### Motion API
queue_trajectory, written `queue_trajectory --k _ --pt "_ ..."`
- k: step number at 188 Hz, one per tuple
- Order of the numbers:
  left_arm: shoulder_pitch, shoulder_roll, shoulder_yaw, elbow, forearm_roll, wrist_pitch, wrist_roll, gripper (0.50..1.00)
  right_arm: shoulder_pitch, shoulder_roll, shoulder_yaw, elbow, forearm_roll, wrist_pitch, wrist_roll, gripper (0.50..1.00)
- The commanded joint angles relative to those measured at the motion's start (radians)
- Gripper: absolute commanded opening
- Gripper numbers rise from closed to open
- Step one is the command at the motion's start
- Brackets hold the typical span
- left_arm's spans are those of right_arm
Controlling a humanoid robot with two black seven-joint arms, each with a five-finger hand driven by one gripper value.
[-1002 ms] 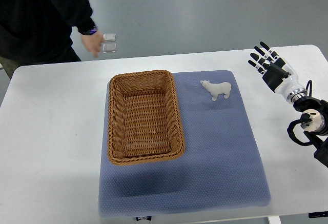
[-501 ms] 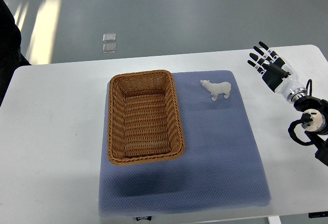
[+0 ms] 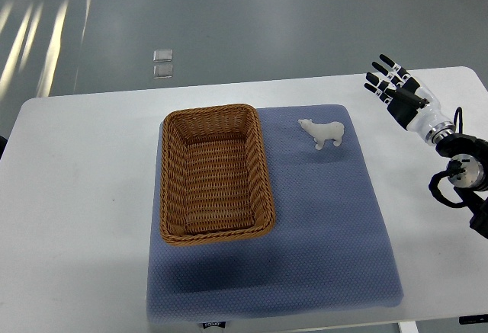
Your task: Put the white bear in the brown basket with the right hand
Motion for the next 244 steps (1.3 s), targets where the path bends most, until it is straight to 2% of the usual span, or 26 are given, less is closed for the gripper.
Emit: queue_trajectory --k 1,28,50,103,181,220,244 --pt "0.001 0.0 -0.001 0.0 0.001 0.0 0.0 1.0 0.004 -0.001 0.001 0.001 -0.037 0.006 0.0 0.926" --pt "0.001 0.0 -0.001 0.0 0.0 0.0 0.0 1.0 0.01 -0.001 0.001 0.004 -0.058 0.052 0.0 0.926" --pt "0.001 0.0 -0.001 0.0 0.001 0.0 0.0 1.0 0.021 -0.001 0.0 0.006 -0.104 0.057 0.0 0.926" --pt "0.003 0.0 -0.001 0.002 0.001 0.0 0.0 1.0 0.046 -0.01 0.0 0.021 -0.383 0.115 0.008 0.924" --pt "0.008 0.0 -0.001 0.0 0.001 0.0 0.0 1.0 0.113 -0.059 -0.056 0.063 -0.728 0.112 0.02 0.921" --pt "0.008 0.0 -0.001 0.0 0.001 0.0 0.0 1.0 0.175 -0.082 -0.148 0.067 -0.868 0.074 0.052 0.919" --pt "0.008 0.0 -0.001 0.002 0.001 0.0 0.0 1.0 0.205 -0.088 -0.226 0.067 -0.966 0.023 0.072 0.919"
